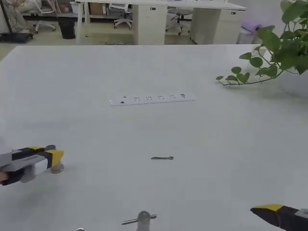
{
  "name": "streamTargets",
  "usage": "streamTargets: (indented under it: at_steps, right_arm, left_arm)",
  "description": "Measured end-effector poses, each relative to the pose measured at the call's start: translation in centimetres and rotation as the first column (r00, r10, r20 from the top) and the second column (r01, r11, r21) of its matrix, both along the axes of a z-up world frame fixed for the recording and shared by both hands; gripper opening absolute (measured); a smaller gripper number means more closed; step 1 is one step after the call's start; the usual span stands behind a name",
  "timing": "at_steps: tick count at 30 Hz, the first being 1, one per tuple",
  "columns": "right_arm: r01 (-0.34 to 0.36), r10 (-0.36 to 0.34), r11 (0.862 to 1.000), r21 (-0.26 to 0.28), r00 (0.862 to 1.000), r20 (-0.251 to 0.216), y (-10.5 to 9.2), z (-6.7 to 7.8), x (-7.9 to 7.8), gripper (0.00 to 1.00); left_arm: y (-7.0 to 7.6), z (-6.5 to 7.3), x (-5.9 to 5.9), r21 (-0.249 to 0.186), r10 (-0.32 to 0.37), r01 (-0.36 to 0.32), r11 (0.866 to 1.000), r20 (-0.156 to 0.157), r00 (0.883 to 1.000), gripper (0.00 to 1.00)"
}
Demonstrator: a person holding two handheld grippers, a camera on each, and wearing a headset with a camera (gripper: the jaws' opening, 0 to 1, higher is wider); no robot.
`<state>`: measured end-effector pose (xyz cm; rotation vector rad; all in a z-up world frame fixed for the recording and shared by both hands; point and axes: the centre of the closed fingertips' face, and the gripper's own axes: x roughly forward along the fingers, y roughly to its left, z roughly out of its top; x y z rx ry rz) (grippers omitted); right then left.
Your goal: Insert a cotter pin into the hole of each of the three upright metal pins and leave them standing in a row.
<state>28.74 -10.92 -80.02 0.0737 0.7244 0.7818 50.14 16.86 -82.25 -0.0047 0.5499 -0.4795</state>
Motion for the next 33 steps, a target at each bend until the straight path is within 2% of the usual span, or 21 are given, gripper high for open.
streamTargets:
  at_steps: [2,4,5,6,9,12,14,17,20,22,23,25,27,30,31,32,33]
  right_arm:
    - [0.0,0.0,1.0,0.001,1.0,0.001,0.0,0.0,0.0,0.99]
    - [0.001,-0.001,1.0,0.001,1.0,0.002,0.0,0.1,0.0,0.99]
    - [0.001,-0.001,1.0,-0.001,1.0,0.0,-0.1,0.0,0.0,0.99]
    - [0.002,-0.002,1.0,-0.002,1.0,0.0,-0.1,0.0,0.0,0.99]
    - [0.002,-0.002,1.0,-0.006,1.0,0.003,-0.3,0.1,0.2,0.99]
    - [0.004,-0.004,1.0,-0.009,1.0,0.009,-0.4,0.2,0.3,0.99]
    - [0.008,-0.008,1.0,-0.006,1.0,0.012,-0.5,0.4,0.5,0.99]
    - [0.009,-0.009,1.0,-0.007,1.0,0.014,-0.5,0.5,0.5,0.98]
    - [0.001,-0.001,1.0,-0.019,1.0,0.019,-0.6,0.4,0.5,0.97]
    - [0.001,0.0,1.0,-0.017,1.0,0.025,-0.6,0.5,0.5,0.97]
    - [0.001,-0.001,1.0,-0.013,1.0,0.025,-0.5,0.6,0.5,0.97]
    - [0.001,0.0,1.0,-0.013,1.0,0.028,-0.4,0.7,0.5,0.97]
    - [-0.003,0.004,1.0,-0.016,0.999,0.033,-0.3,0.7,0.5,0.97]
    - [-0.003,0.004,1.0,-0.012,0.999,0.037,-0.2,0.8,0.6,0.97]
    - [-0.006,0.006,1.0,-0.009,0.999,0.04,-0.1,0.9,0.6,0.97]
    - [-0.008,0.009,1.0,-0.008,0.999,0.043,-0.1,1.0,0.6,0.97]
    - [-0.014,0.014,1.0,-0.006,0.999,0.044,0.1,1.0,0.6,0.97]
  left_arm:
    - [0.1,0.0,-0.1,0.015,-0.007,0.007,1.0,-0.001,1.0,0.12]
    - [0.3,0.1,0.0,0.017,0.014,-0.014,1.0,-0.006,1.0,0.12]
    - [0.5,0.1,0.0,-0.022,0.058,-0.059,0.998,-0.034,0.998,0.11]
    - [0.7,0.1,0.0,-0.035,0.07,-0.072,0.997,-0.042,0.997,0.11]
    - [1.1,0.2,0.1,-0.044,0.085,-0.087,0.995,-0.04,0.996,0.11]
    - [1.5,0.2,0.1,-0.084,0.118,-0.123,0.989,-0.066,0.991,0.11]
    - [1.7,0.6,0.0,-0.07,0.123,-0.126,0.99,-0.046,0.991,0.11]
    - [2.2,1.6,0.1,-0.092,0.152,-0.155,0.984,-0.032,0.988,0.11]
    - [2.6,3.0,0.2,-0.138,0.18,-0.182,0.974,-0.025,0.983,0.1]
    - [3.0,4.1,0.2,-0.211,0.225,-0.229,0.95,-0.042,0.973,0.1]
    - [3.1,4.4,0.1,-0.229,0.226,-0.23,0.946,-0.046,0.973,0.1]
    - [3.7,5.3,-0.3,-0.212,0.218,-0.219,0.952,-0.029,0.975,0.1]
    - [4.3,6.0,-0.7,-0.15,0.201,-0.197,0.969,0.01,0.98,0.1]
    - [4.9,6.7,-1.6,-0.117,0.187,-0.185,0.976,0.01,0.982,0.1]
    - [5.1,6.9,-1.9,-0.09,0.178,-0.176,0.98,0.015,0.984,0.1]
    - [5.3,7.3,-2.4,-0.014,0.138,-0.137,0.99,0.042,0.99,0.1]
    - [5.2,7.5,-2.8,0.012,0.121,-0.122,0.992,0.05,0.991,0.1]
